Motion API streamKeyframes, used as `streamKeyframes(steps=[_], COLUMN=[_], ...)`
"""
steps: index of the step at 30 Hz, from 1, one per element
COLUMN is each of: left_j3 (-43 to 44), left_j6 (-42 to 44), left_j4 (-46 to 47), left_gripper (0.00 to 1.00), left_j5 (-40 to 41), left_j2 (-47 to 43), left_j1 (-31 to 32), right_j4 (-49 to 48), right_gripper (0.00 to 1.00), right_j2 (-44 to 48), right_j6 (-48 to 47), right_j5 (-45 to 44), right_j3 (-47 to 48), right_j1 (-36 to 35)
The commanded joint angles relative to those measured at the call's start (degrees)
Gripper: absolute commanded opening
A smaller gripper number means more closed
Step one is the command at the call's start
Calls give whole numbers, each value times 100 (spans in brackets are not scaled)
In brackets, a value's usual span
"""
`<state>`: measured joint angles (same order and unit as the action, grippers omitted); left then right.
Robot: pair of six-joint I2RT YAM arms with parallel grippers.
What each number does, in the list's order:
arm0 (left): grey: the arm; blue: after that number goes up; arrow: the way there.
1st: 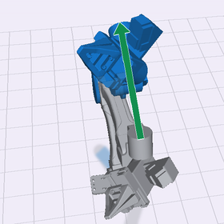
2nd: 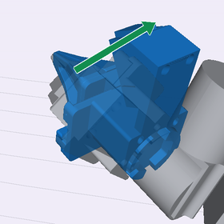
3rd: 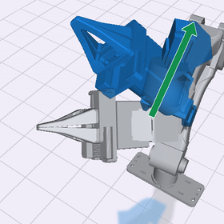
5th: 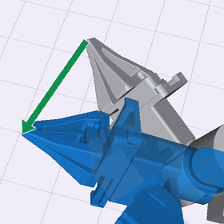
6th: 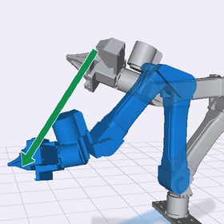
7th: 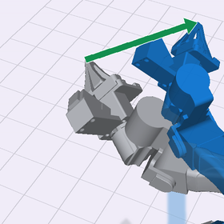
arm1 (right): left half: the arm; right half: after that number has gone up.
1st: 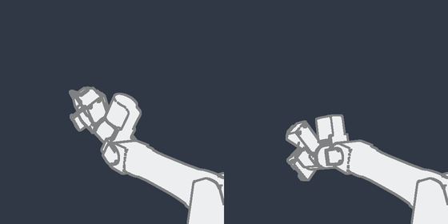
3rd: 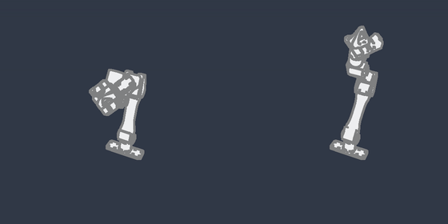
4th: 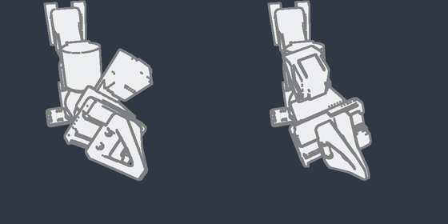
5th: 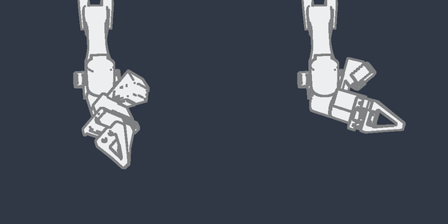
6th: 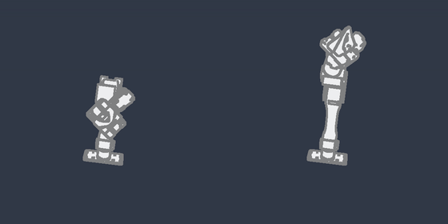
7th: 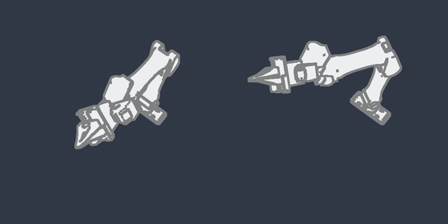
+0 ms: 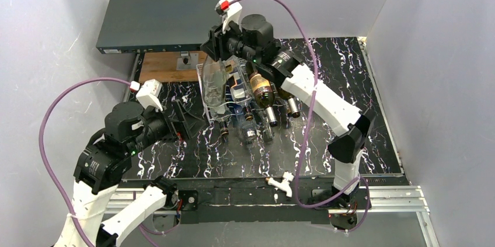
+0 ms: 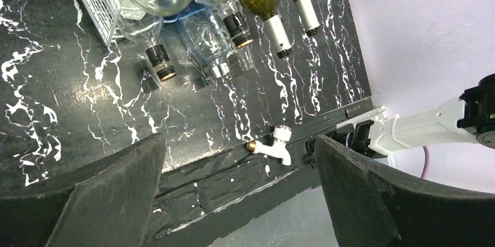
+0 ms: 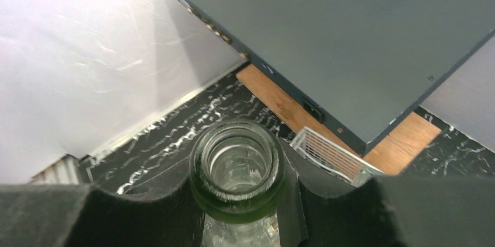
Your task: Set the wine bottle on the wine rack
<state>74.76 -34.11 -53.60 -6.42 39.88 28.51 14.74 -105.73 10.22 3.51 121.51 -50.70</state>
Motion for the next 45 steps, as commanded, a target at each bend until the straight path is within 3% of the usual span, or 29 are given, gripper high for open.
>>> streamKeyframes(steps=[1, 23, 36, 41, 45], left_j3=[180, 389, 391, 302, 205], left_j6=[3, 36, 39, 30, -11], left_j4=[-312, -519, -628, -628, -629], left_gripper=[98, 98, 98, 98, 98], left_j5=[198, 230, 323, 370, 436], left_j2=[-165, -157, -230, -282, -367], left_j1=[14, 16, 14, 14, 14], right_j4=[-1421, -2441, -2980, -2816, -3049], right_gripper=[1, 1, 1, 1, 1], right_j2=[70, -1011, -1390, -1216, -509], right_j6=[-553, -2086, -2219, -2502, -2886], right_j5=[-643, -864, -633, -21, 349], right_j3=[563, 1005, 1189, 900, -411], right_j1=[6, -227, -312, -411, -518])
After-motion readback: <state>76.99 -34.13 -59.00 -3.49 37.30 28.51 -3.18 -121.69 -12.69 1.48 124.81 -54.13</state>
